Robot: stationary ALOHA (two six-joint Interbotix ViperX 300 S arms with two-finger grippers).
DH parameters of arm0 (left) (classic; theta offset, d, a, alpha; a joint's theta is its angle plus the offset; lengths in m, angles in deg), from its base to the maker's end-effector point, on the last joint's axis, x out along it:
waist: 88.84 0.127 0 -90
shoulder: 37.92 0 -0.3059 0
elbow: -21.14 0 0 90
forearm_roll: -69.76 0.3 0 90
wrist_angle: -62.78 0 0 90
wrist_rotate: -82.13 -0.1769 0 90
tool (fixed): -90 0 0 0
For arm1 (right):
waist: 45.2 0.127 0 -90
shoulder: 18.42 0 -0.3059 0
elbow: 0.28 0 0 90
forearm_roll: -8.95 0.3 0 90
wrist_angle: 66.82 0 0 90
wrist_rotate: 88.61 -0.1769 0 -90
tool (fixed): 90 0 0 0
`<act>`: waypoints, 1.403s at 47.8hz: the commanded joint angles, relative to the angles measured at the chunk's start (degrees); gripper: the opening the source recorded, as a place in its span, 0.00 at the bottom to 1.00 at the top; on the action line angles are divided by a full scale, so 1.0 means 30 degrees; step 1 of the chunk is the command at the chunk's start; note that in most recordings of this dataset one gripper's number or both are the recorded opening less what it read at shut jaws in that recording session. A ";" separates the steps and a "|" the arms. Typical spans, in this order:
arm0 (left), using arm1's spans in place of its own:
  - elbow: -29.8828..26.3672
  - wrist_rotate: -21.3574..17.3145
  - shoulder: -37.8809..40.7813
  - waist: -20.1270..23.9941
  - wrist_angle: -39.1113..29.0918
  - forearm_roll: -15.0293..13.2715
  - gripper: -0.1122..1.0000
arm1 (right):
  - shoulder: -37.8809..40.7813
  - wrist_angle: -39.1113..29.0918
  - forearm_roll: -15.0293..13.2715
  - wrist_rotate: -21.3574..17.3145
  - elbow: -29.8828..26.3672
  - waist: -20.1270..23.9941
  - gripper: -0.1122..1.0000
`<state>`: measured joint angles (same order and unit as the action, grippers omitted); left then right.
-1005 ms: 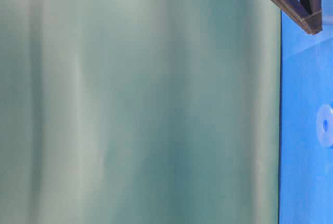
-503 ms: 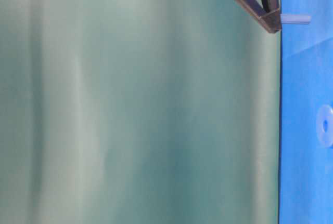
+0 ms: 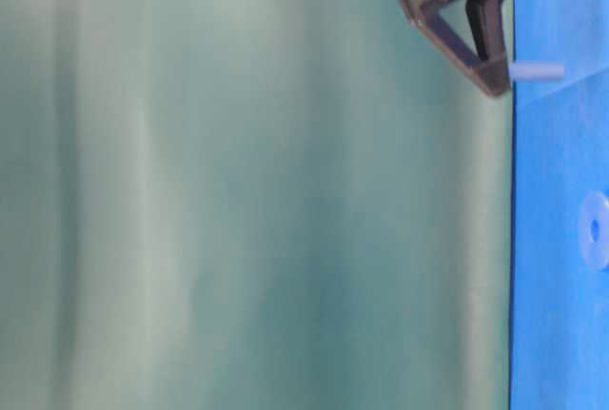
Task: Insert the shaft placed at a random location into the center hole of the small gear at another random location.
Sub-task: 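Lift the shaft and carry it left over the blue gear, then align the held shaft above the gear's center hole with the right gripper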
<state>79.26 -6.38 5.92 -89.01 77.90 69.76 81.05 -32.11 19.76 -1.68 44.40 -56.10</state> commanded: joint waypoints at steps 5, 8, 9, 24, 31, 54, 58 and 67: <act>-0.0234 0.0000 0.0059 0.0000 0.0029 0.0000 0.10 | 0.1025 -0.0908 -0.0146 0.0088 -0.2461 0.0293 0.12; -0.0234 0.0000 0.0059 0.0000 0.0029 0.0000 0.10 | 0.1436 -0.1230 -0.0176 0.0234 -0.3135 0.0410 0.12; -0.0205 0.0000 0.0059 -0.0029 0.0029 0.0000 0.10 | 0.1553 -0.1318 -0.0176 0.0293 -0.3398 0.0469 0.12; -0.0205 0.0000 0.0059 0.0000 0.0029 0.0000 0.10 | 0.3135 -0.2637 -0.0176 0.0703 -0.6357 0.1113 0.12; -0.0205 0.0000 0.0059 0.0000 0.0029 0.0000 0.10 | 0.3545 -0.2988 -0.0176 0.0732 -0.7061 0.1201 0.12; -0.0205 0.0000 0.0059 0.0000 0.0000 0.0000 0.10 | 0.3750 -0.3105 -0.0176 0.0732 -0.7061 0.1230 0.12; -0.0205 0.0000 0.0059 -0.0029 0.0000 0.0000 0.10 | 0.4072 -0.3047 -0.0176 0.0732 -0.7031 0.1260 0.12; -0.0205 0.0029 0.0029 -0.0029 0.0000 0.0000 0.10 | 0.4600 -0.3018 -0.0146 0.0703 -0.7061 0.1289 0.12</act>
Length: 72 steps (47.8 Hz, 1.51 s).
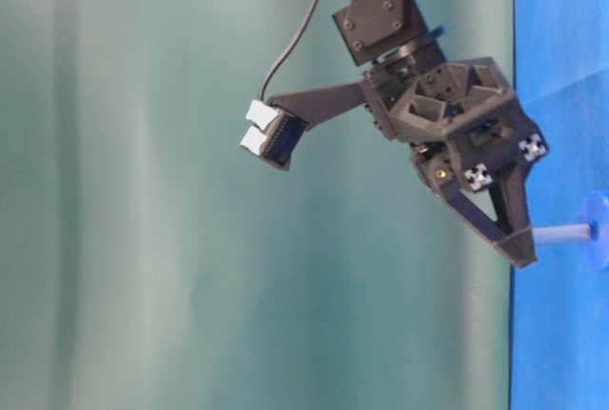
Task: Insert the shaft placed at a random location into the center hole of the small gear at another random location.
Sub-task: 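Align the held shaft above the gear's center hole with the right gripper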
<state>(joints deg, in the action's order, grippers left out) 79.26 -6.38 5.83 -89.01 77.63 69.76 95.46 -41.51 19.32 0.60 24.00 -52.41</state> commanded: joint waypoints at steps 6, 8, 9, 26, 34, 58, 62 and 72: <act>-0.0205 0.0029 0.0059 -0.0029 0.0088 0.0000 0.10 | -0.0234 0.0322 0.0000 -0.0059 -0.0234 0.0088 0.12; -0.0205 0.0029 0.0059 0.0000 0.0088 0.0000 0.10 | -0.0234 0.0322 0.0000 -0.0059 -0.0234 0.0088 0.12; -0.0205 0.0029 0.0059 -0.0029 0.0088 0.0000 0.10 | -0.0234 0.0322 0.0000 -0.0059 -0.0234 0.0088 0.12; -0.0205 0.0029 0.0059 0.0000 0.0059 0.0000 0.10 | -0.1113 0.0322 -0.0059 0.0000 -0.0205 0.0088 0.12; -0.0205 0.0029 0.0029 0.0000 0.0059 0.0000 0.10 | -0.1699 0.0322 -0.0117 0.0205 -0.0205 0.0205 0.12; -0.0234 0.0029 -0.0176 0.0000 -0.0088 0.0029 0.10 | -0.1992 0.0352 -0.0117 0.0645 -0.0029 0.0732 0.12; -0.0234 0.0029 -0.0176 0.0000 -0.0088 0.0029 0.10 | -0.1582 0.0410 -0.0059 0.0645 -0.0029 0.0732 0.12; -0.0234 0.0029 -0.0176 -0.0029 -0.0088 0.0000 0.10 | -0.0732 0.0615 0.0000 0.0645 -0.0088 0.0703 0.12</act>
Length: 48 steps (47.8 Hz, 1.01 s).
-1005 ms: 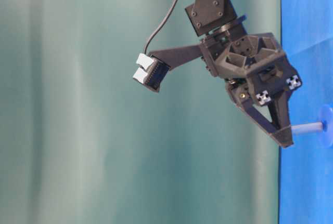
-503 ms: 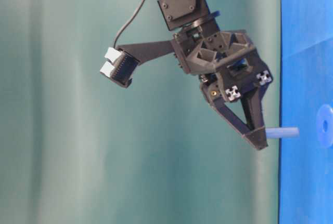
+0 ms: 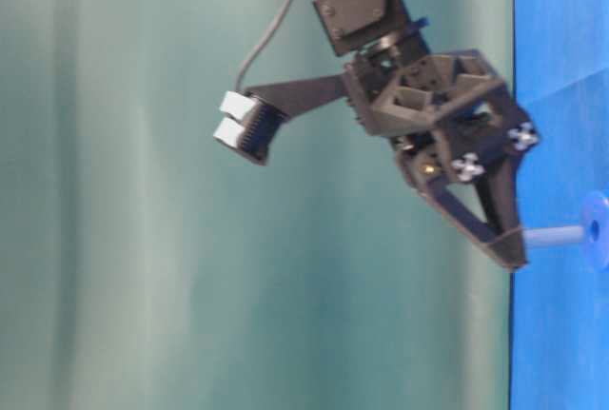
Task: Insert the shaft placed at a random location into the center hole of the small gear at another random location.
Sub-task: 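Align the held shaft above the gear's center hole with the right gripper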
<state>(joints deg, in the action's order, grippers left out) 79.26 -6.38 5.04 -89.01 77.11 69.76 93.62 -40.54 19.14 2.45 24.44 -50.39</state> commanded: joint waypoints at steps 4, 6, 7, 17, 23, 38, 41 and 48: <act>-0.0234 0.0029 0.0088 0.0000 0.0088 0.0000 0.10 | 0.0088 0.0381 0.0059 0.0029 -0.0176 0.0029 0.12; -0.0234 0.0029 0.0059 -0.0029 0.0088 0.0000 0.10 | 0.0146 0.0439 0.0059 0.0029 -0.0176 0.0029 0.12; -0.0234 0.0029 0.0088 0.0000 0.0088 0.0000 0.10 | 0.0146 0.0469 0.0059 0.0029 -0.0146 0.0029 0.12; -0.0234 0.0029 0.0088 0.0000 0.0088 0.0000 0.10 | 0.0293 0.0498 0.0088 0.0029 -0.0146 0.0059 0.12; -0.0234 0.0029 0.0088 0.0000 0.0088 0.0000 0.10 | 0.0264 0.0615 0.0059 0.0059 -0.0176 0.0029 0.12; -0.0234 0.0029 0.0059 0.0000 0.0088 0.0000 0.10 | -0.1143 0.0615 -0.0029 0.0908 0.0000 0.0029 0.12; -0.0234 0.0029 0.0059 0.0000 0.0088 0.0000 0.10 | -0.1406 0.0645 -0.0029 0.1084 0.0029 0.0029 0.12; -0.0234 0.0029 0.0088 0.0000 0.0088 0.0000 0.10 | -0.1465 0.0615 -0.0029 0.1143 0.0029 0.0029 0.12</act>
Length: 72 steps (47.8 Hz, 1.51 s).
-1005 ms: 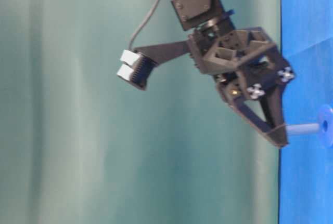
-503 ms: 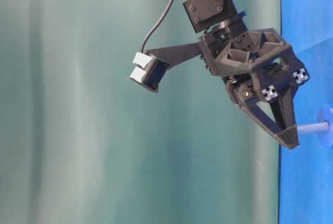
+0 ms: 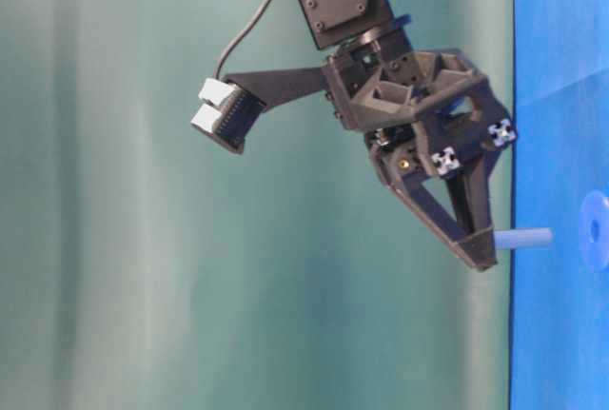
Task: Insert the shaft placed at a random location into the center hole of the small gear at another random location.
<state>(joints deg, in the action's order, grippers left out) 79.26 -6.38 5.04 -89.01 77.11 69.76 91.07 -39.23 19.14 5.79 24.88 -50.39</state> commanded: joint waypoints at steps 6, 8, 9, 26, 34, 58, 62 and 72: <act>-0.0234 0.0029 0.0059 -0.0029 0.0088 0.0000 0.10 | -0.0469 0.0205 0.0000 0.0029 -0.0059 0.0029 0.12; -0.0234 0.0029 0.0088 0.0000 0.0088 0.0000 0.10 | -0.0352 0.0205 0.0059 0.0029 -0.0059 0.0059 0.12; -0.0205 0.0029 0.0088 0.0000 0.0088 0.0000 0.10 | -0.0264 0.0205 0.0059 0.0029 -0.0059 0.0059 0.12; -0.0205 0.0029 0.0088 0.0000 0.0088 0.0000 0.10 | 0.1494 0.0674 0.0439 -0.0059 -0.0322 0.0059 0.12; -0.0205 0.0000 0.0088 -0.0029 0.0088 0.0000 0.10 | 0.1758 0.0762 0.0498 -0.0059 -0.0322 0.0059 0.12; -0.0176 0.0000 0.0088 -0.0029 0.0088 0.0029 0.10 | 0.2900 0.0791 0.0850 -0.0117 -0.0439 0.0059 0.12; -0.0146 0.0029 0.0059 0.0000 0.0088 0.0000 0.10 | 0.2959 0.0703 0.0879 -0.0117 -0.0439 0.0029 0.12; -0.0146 0.0029 0.0059 0.0000 0.0088 0.0000 0.10 | 0.2959 0.0586 0.0879 -0.0117 -0.0410 0.0029 0.12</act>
<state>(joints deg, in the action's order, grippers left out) 79.35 -6.38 5.04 -89.01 77.11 69.76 100.65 -37.29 21.69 5.35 24.27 -50.39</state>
